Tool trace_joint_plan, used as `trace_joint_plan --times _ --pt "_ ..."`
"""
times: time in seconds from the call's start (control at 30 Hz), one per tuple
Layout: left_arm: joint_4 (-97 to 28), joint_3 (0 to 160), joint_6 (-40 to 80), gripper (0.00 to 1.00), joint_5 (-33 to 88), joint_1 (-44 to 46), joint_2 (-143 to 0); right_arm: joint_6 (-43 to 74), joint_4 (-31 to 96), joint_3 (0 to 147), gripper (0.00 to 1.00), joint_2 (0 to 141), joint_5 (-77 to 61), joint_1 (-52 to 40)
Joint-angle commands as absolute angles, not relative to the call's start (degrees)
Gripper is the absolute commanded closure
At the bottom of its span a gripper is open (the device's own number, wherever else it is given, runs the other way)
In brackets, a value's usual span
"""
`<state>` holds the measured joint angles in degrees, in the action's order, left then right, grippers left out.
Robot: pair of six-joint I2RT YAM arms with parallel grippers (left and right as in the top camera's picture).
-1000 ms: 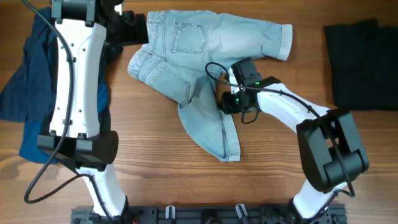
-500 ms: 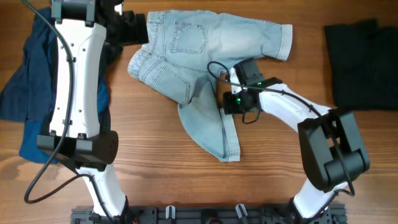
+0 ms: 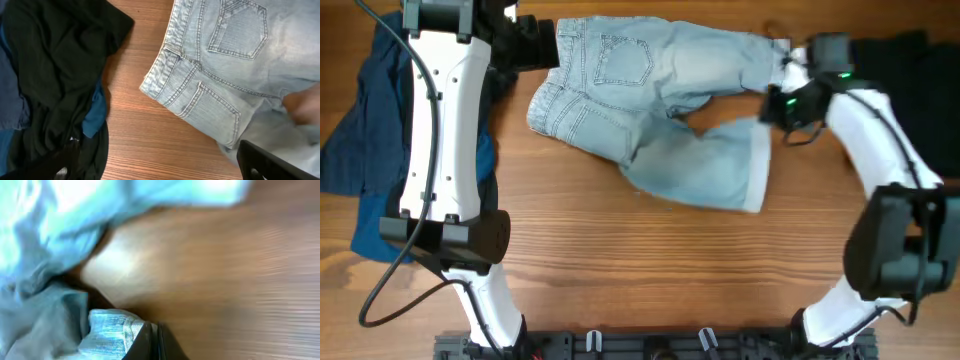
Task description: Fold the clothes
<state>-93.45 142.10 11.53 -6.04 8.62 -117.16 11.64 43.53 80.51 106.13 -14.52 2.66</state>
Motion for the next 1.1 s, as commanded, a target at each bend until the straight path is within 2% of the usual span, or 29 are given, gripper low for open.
trace_joint_plan --times 0.0,0.37,0.4,0.43,0.47,0.5,0.53,0.57,0.83,0.93,1.07 --pt "-92.84 142.52 12.49 0.00 -5.37 8.88 -117.21 10.55 43.51 81.76 0.96 104.73 -8.69 6.83" --pt "-92.14 142.52 12.47 0.00 -5.34 8.88 -117.23 12.45 38.09 81.76 0.96 104.77 1.74 10.48" --pt "-92.16 142.52 12.47 0.00 -5.34 8.88 -117.23 12.47 37.87 81.76 0.83 104.79 1.65 10.48" --pt "-92.18 142.52 12.47 0.00 -5.34 8.88 -117.21 12.62 37.89 81.80 0.62 104.77 0.89 10.48" --pt "-92.23 142.52 12.47 0.00 -5.34 8.88 -117.21 12.60 38.61 82.19 0.32 104.71 -0.93 10.48" --pt "-92.29 142.52 12.47 0.00 -5.32 8.88 -117.23 12.60 39.70 82.78 0.15 104.66 -2.90 10.48" --pt "-92.42 142.52 12.47 0.00 -5.32 8.88 -117.21 12.62 40.75 83.48 0.06 104.60 -4.32 10.48" --pt "-92.68 142.52 12.45 0.00 -5.28 8.88 -117.21 12.64 43.64 85.49 0.02 104.31 -6.94 10.48" --pt "-96.31 142.52 11.51 0.00 2.61 8.88 -110.83 11.97 63.83 100.64 0.00 97.17 -10.96 10.48" --pt "-96.51 142.02 12.93 0.00 8.19 9.21 -108.60 12.60 70.00 102.04 0.00 92.44 -9.39 10.48" --pt "-96.53 140.05 13.37 0.00 9.37 10.96 -108.53 13.67 77.10 101.97 0.00 88.95 -7.94 10.48"
